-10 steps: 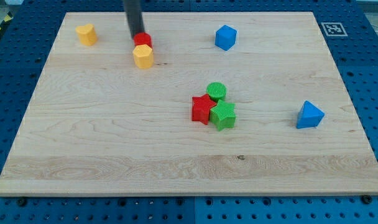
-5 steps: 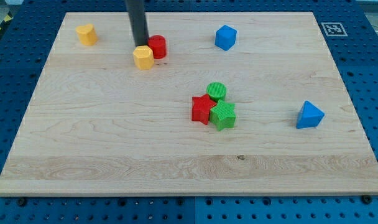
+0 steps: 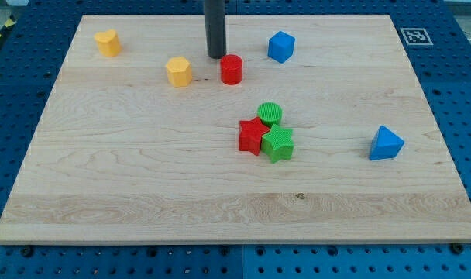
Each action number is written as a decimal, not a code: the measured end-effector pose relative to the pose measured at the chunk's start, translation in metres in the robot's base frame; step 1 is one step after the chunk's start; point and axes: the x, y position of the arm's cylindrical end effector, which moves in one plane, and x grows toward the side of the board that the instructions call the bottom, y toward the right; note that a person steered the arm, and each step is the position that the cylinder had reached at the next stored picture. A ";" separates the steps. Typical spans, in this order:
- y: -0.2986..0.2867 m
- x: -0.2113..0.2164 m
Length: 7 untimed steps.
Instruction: Push the red circle into the group of red star green blocks
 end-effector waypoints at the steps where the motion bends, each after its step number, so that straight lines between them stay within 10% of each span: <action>1: 0.024 0.025; 7: 0.054 0.090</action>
